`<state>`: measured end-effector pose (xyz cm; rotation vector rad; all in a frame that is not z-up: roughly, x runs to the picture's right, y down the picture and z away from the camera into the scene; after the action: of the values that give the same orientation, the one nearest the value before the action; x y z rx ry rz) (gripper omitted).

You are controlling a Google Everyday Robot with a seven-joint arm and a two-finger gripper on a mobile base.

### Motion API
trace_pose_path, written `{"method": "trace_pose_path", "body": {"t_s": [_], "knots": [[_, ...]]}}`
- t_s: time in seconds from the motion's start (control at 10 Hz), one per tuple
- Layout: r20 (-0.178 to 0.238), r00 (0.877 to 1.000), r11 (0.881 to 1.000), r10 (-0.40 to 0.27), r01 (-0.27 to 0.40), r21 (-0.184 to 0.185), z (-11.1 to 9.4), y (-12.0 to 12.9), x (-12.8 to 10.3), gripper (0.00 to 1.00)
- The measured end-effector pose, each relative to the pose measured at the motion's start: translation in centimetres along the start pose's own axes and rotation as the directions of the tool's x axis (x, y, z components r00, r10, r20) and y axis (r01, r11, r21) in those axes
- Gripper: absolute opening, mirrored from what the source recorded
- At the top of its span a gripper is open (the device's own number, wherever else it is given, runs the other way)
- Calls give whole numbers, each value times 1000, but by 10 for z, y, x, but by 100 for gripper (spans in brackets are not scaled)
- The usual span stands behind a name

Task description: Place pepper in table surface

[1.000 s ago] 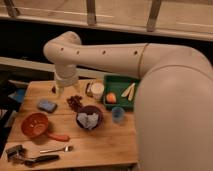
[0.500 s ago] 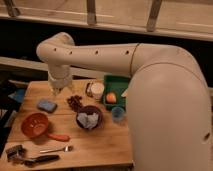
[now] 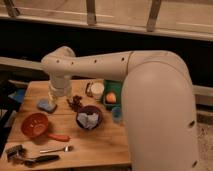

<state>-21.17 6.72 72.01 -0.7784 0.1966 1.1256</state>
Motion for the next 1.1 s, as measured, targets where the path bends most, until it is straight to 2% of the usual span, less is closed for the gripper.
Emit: {"method": "trace_pose_path", "body": {"t_s": [0.3,0.5,0.9,1.1], "knots": [[-43,999,998,20,-23,-59,36,13,2,65],[-53,998,996,22,-26,-88,46,17,5,65],[-54,998,996,18,-23,-86,46,17,5,65],[-79,997,997,-3,-3,-71,53,20,5,65]]}}
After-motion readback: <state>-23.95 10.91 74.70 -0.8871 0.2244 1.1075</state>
